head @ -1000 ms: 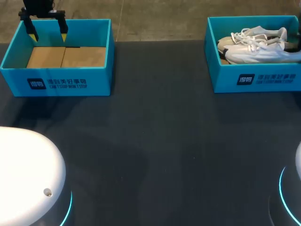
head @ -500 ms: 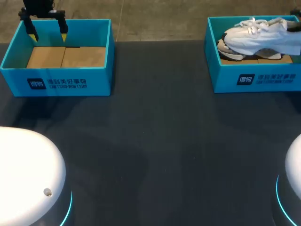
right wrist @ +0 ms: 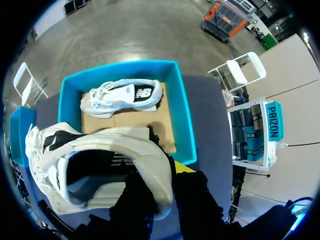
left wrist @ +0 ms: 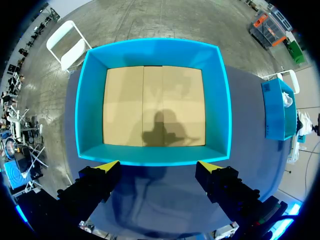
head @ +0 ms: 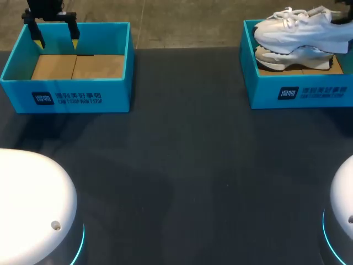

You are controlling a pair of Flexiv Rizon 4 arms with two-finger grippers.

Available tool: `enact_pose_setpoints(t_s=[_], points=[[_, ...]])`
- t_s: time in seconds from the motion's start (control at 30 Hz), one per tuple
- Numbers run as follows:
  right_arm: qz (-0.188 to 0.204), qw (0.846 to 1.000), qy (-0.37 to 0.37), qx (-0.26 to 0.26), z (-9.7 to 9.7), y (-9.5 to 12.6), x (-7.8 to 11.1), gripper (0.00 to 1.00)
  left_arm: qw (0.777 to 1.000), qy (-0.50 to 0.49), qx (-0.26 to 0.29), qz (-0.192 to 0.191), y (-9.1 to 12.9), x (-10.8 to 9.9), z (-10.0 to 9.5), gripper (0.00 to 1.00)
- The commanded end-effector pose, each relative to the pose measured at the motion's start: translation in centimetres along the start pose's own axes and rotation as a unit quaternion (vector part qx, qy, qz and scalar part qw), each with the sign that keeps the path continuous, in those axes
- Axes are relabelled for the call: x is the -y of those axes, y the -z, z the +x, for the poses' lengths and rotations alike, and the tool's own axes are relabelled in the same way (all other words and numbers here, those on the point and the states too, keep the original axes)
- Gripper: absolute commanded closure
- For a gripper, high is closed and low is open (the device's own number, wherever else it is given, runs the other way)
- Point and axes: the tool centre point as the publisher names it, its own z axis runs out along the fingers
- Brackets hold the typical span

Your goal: Take the shoe out of the shoebox, open the shoe tongue, remove and reinsert the insole, then place the shoe into the shoebox

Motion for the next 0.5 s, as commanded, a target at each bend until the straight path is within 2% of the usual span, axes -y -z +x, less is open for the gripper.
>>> enact_pose_setpoints(t_s=[0.03, 0.5], points=[[-0.01, 1.0, -0.001, 0.006, 1.7, 1.5, 2.8, 1.0, 1.0, 0.0, 0.0, -0.001, 0.0, 0.0, 0.0, 0.0], [-0.019, 1.0, -0.017, 0.017, 11.0, 4.2, 12.0, 1.0, 1.0, 0.0, 0.0, -0.001, 0.0, 0.0, 0.0, 0.0]])
